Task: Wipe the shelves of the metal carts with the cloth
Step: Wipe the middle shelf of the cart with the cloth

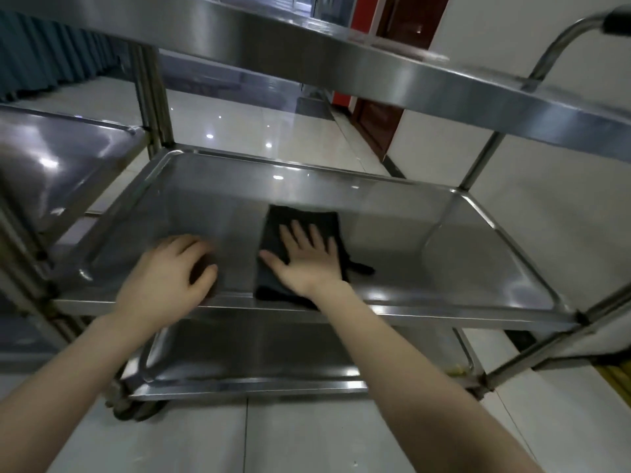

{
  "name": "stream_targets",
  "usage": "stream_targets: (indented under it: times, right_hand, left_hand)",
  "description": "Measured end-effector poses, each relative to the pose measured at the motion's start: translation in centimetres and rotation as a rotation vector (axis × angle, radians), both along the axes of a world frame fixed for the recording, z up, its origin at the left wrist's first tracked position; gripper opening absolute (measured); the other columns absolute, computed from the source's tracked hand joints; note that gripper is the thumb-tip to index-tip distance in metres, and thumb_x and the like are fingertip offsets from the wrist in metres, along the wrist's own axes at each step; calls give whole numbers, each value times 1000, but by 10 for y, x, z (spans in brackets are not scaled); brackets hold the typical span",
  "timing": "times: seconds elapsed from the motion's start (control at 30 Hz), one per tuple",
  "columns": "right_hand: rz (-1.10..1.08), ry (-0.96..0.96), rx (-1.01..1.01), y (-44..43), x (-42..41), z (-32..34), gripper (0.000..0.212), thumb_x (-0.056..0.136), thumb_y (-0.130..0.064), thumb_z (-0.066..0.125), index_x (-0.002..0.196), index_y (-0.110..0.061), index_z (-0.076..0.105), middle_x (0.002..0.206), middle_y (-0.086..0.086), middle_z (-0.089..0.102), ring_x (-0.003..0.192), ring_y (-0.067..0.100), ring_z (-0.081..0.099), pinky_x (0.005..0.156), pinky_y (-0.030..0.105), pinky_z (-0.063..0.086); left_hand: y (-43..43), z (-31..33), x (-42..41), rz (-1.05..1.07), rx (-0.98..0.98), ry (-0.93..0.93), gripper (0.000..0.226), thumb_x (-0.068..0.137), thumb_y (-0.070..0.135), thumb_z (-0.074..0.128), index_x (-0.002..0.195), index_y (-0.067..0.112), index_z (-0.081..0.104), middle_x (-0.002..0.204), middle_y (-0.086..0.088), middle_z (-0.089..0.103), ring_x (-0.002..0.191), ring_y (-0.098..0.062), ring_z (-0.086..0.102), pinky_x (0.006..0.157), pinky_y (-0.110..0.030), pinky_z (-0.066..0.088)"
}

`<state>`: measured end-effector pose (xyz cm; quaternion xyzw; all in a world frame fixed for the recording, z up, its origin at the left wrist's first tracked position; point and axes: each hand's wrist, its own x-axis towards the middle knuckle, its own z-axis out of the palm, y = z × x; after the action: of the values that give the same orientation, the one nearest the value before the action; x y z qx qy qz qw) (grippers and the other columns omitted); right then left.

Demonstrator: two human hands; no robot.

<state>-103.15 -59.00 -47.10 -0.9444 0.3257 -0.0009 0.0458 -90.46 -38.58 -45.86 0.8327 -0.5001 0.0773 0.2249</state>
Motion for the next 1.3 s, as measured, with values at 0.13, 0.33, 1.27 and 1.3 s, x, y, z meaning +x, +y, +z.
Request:
stream_targets:
  times: [0.13,0.33,1.27,1.3]
  right_hand:
    - [130,-22,39,16,7,7,74,90,-77,17,154,-41,7,163,-14,-3,150,13,-3,120,42,0]
    - [-293,-13,28,-29,-67,13,71,94,-70,24,155,-38,11,164,-11,2,151,14,3,121,44,7]
    - [125,-66,-3,-36,154,-7,79,88,-79,11,155,-37,6,164,-9,-2,151,22,-2,117,54,1]
    - [175,-69,-8,-24,177,-6,80,87,-80,10,155,-37,7,164,-9,0,151,22,-1,117,54,1]
  left_hand:
    - [34,-8,17,87,12,-6,57,84,50,34,119,15,62,117,-11,61,107,-36,57,89,-48,47]
    - [70,-16,45,71,121,-171,52,90,47,30,119,20,64,125,-9,61,128,-32,47,113,-55,26]
    - [87,-31,32,65,-222,-54,39,96,35,43,131,20,52,135,2,49,131,-12,42,107,-28,38]
    - [95,-35,29,58,-217,-61,41,95,37,44,133,22,50,139,3,45,133,-12,40,107,-28,38]
